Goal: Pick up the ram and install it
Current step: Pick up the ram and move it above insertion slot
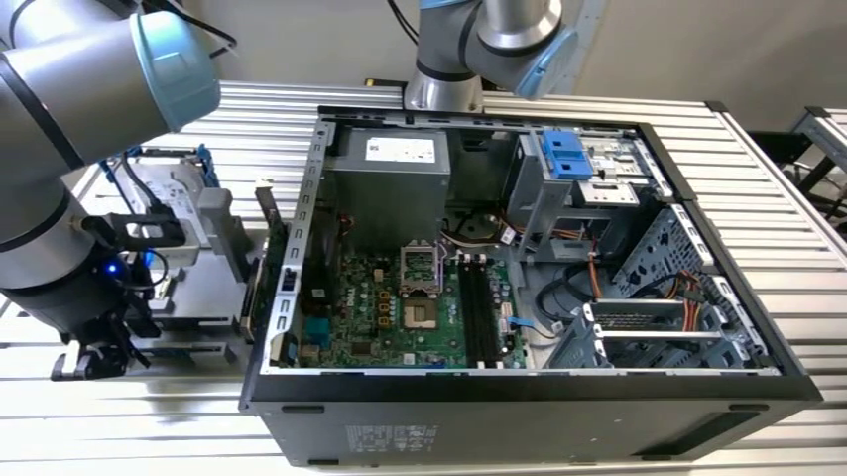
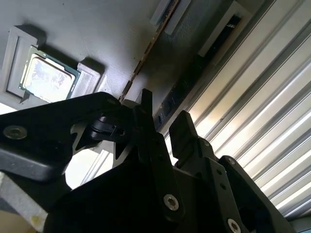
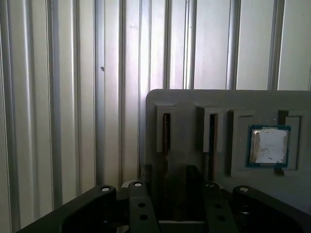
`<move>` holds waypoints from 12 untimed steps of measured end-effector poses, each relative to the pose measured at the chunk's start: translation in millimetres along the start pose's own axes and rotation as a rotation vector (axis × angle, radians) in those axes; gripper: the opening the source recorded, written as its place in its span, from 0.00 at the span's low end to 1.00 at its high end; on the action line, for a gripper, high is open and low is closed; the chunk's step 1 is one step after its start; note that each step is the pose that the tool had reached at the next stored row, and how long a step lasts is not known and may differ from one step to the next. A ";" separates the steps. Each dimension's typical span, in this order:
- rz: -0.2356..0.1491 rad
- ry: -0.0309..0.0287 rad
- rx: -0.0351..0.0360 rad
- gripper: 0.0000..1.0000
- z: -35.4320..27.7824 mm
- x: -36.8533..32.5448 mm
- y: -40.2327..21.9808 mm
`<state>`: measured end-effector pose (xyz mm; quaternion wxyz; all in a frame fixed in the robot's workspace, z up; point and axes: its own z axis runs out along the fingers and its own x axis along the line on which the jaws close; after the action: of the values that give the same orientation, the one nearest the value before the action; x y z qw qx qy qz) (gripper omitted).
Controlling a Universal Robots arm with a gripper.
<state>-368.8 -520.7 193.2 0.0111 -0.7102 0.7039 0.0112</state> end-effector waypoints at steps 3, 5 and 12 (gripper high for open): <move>0.000 0.0000 -0.0001 1.00 0.1 -0.4 0.1; 0.000 0.0000 -0.0001 1.00 0.2 -0.8 0.1; -0.007 0.0000 -0.0003 1.00 0.2 -0.8 0.1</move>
<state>-368.9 -519.9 192.9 0.0110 -0.7126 0.7014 0.0112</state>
